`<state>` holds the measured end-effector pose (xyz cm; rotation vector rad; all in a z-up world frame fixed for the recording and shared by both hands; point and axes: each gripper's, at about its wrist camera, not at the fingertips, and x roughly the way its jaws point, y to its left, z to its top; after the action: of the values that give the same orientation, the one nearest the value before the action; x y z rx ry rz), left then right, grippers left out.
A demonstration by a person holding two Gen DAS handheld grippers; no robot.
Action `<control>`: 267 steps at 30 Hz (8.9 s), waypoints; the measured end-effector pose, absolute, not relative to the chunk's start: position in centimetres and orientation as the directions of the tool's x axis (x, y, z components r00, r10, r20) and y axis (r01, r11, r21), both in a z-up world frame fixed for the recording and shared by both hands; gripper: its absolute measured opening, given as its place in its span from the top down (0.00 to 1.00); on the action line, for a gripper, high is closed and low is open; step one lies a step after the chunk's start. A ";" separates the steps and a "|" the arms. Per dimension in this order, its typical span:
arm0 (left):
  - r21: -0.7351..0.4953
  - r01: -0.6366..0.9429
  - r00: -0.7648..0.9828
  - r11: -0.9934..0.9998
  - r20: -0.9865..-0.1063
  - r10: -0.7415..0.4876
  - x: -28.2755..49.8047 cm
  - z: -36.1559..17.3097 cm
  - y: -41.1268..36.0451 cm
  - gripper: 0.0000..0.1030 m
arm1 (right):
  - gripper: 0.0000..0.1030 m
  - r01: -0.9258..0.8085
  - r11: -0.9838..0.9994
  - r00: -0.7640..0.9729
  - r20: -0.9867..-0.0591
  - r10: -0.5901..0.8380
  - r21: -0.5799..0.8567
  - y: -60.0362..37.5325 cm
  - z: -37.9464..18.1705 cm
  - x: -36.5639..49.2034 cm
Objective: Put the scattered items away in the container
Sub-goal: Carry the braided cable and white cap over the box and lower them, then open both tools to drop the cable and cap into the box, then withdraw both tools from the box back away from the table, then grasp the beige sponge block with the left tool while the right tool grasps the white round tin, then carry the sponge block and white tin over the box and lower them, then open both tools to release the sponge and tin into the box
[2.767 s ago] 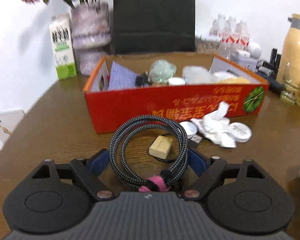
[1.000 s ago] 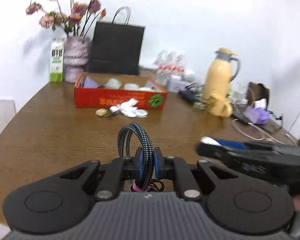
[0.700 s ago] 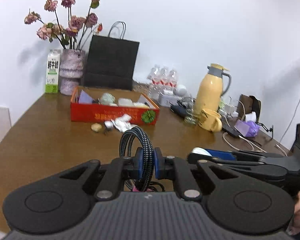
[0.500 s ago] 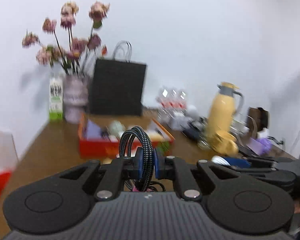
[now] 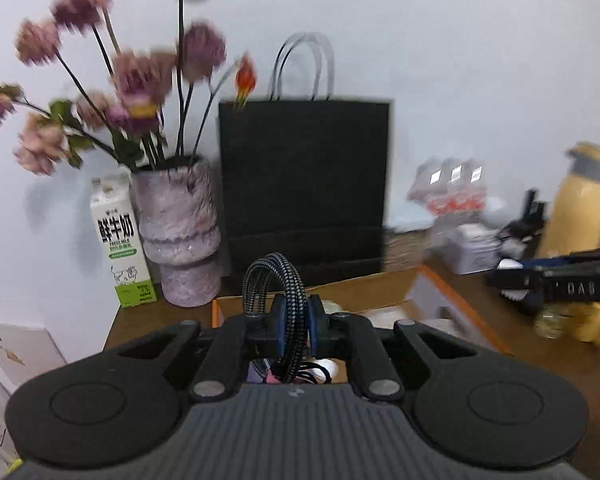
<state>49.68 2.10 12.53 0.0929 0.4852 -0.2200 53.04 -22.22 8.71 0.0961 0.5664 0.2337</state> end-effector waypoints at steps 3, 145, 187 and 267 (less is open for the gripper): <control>0.054 0.235 0.831 0.970 -0.530 -0.172 54.4 10.6 1.5 0.89 | 0.61 -0.181 0.974 0.779 -0.584 0.227 0.136 -21.1 6.3 59.0; 0.004 0.294 0.805 0.956 -0.541 -0.246 41.1 -2.9 2.1 0.78 | 0.63 -0.267 0.960 0.774 -0.575 0.265 0.083 -18.7 -6.1 42.3; -0.067 0.173 0.879 0.983 -0.440 -0.185 8.6 3.2 -0.4 0.78 | 0.63 -0.275 0.960 0.884 -0.410 0.226 -0.062 -21.0 2.8 6.1; -0.037 0.019 0.805 0.999 -0.593 -0.037 42.2 9.1 6.9 0.00 | 0.15 -0.089 0.992 0.754 -0.645 0.126 0.089 -24.1 5.6 45.0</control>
<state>42.15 6.87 9.08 -0.0302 0.6350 -0.0302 44.96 -24.15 5.61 0.0541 0.7069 0.1171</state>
